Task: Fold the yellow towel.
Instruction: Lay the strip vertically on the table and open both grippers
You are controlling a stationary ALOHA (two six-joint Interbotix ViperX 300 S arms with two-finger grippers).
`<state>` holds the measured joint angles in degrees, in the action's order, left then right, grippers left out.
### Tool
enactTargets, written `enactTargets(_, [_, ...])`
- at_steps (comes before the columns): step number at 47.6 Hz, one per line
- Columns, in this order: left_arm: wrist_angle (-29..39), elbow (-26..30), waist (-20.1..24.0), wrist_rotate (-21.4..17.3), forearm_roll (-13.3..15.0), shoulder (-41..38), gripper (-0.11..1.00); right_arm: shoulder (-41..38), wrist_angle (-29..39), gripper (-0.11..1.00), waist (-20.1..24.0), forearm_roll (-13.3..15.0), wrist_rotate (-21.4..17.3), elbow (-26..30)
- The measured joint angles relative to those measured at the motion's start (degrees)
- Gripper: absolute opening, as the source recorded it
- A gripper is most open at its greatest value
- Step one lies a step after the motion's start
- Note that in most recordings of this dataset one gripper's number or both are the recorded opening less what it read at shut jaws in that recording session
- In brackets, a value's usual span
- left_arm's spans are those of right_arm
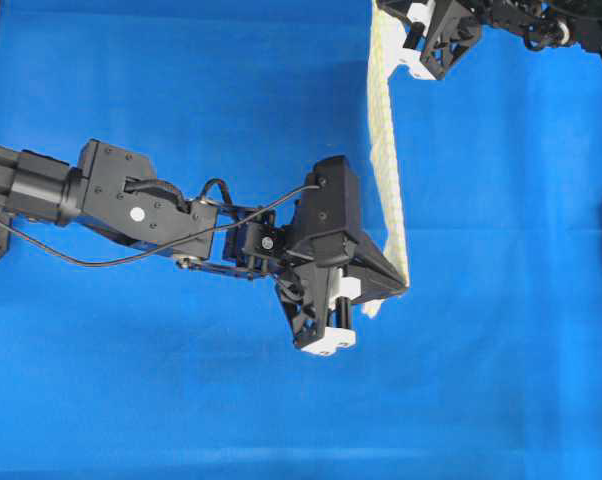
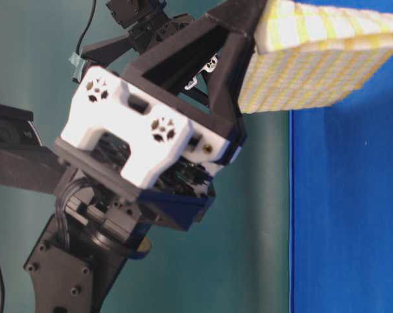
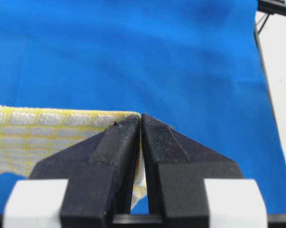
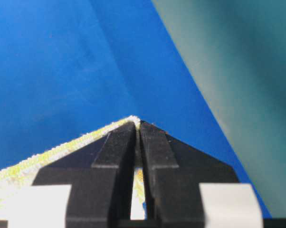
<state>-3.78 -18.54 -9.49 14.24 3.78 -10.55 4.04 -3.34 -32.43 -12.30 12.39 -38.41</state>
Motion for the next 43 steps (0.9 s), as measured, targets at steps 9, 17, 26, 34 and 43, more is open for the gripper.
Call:
enactTargets(9, [-0.44, 0.44, 0.0, 0.35, 0.09, -0.88, 0.01, -0.26, 0.0, 0.02, 0.0, 0.18, 0.0, 0.0])
enactTargets(17, [-1.76, 0.53, -0.09, 0.44, 0.44, -2.2, 0.01, -0.44, 0.26, 0.02, 0.0, 0.18, 0.09, 0.09])
enactTargets(26, [-3.52, 0.18, -0.26, 0.53, 0.62, -3.87, 0.01, -1.85, 0.26, 0.02, 0.0, 0.18, 0.0, 0.09])
enactTargets(34, [-3.78, -0.97, -0.44, 0.53, 0.7, -3.96, 0.01, -2.99, 0.26, 0.02, 0.0, 0.18, 0.0, 0.09])
enactTargets(43, [-4.04, -2.9, -0.62, 0.53, 0.79, -3.87, 0.01, -3.43, 0.26, 0.02, 0.0, 0.09, 0.0, 0.44])
